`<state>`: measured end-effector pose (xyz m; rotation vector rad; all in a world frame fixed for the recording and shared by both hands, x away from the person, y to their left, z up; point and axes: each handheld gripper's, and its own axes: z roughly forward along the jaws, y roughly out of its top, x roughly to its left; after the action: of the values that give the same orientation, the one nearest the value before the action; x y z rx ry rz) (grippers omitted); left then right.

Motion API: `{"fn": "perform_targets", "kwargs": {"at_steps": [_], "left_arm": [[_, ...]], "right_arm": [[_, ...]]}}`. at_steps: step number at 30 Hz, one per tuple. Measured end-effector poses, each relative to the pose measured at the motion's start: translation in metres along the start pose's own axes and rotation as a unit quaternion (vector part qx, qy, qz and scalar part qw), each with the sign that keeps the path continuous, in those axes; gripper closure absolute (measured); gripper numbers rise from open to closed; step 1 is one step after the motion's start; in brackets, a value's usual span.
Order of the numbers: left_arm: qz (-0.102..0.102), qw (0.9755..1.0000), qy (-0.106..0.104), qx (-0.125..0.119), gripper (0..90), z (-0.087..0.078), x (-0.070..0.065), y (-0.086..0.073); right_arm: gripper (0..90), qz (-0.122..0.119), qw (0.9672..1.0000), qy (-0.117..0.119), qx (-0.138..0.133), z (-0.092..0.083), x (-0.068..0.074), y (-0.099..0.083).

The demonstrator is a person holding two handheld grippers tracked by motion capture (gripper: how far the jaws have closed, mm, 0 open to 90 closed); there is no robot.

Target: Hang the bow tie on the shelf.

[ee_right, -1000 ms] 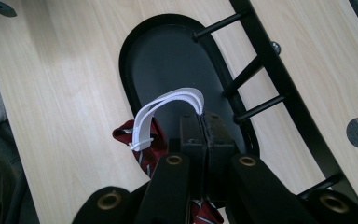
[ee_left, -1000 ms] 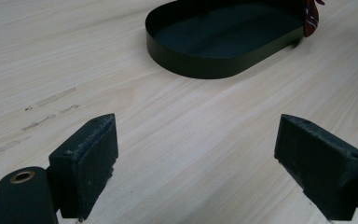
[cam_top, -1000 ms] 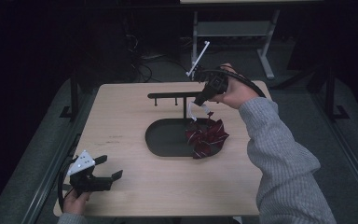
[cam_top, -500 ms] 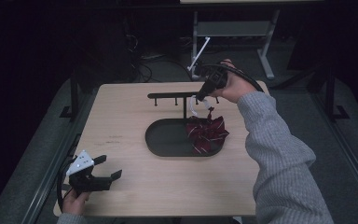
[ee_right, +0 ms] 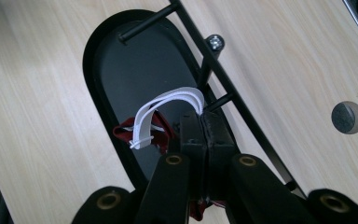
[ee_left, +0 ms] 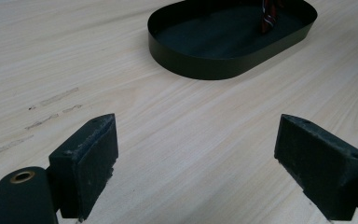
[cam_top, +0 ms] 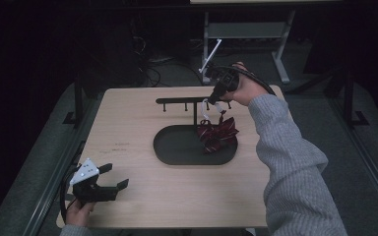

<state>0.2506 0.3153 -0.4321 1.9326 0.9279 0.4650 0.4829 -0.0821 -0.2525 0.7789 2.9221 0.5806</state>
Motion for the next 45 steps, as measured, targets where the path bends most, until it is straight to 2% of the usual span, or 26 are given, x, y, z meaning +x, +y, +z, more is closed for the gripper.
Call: {"fn": "perform_targets", "kwargs": {"at_steps": [13,28,32,45], "left_arm": [[-0.001,1.0000,0.001,-0.001,13.1,-0.001,0.000,0.000],[-0.002,1.0000,0.000,-0.001,13.1,-0.001,0.000,0.000],[-0.002,1.0000,0.000,-0.001,13.1,-0.001,0.000,0.000],[0.001,1.0000,-0.001,0.002,13.1,-0.001,0.000,0.000]], "right_arm": [[87.8,0.016,0.9998,-0.006,0.010,0.006,-0.007,0.001],[86.1,0.021,0.9997,-0.005,0.011,0.010,-0.009,-0.002],[83.3,0.023,0.9997,-0.005,0.005,0.009,-0.010,-0.004],[82.2,0.024,0.9997,0.003,-0.003,0.007,-0.008,-0.012]]}}
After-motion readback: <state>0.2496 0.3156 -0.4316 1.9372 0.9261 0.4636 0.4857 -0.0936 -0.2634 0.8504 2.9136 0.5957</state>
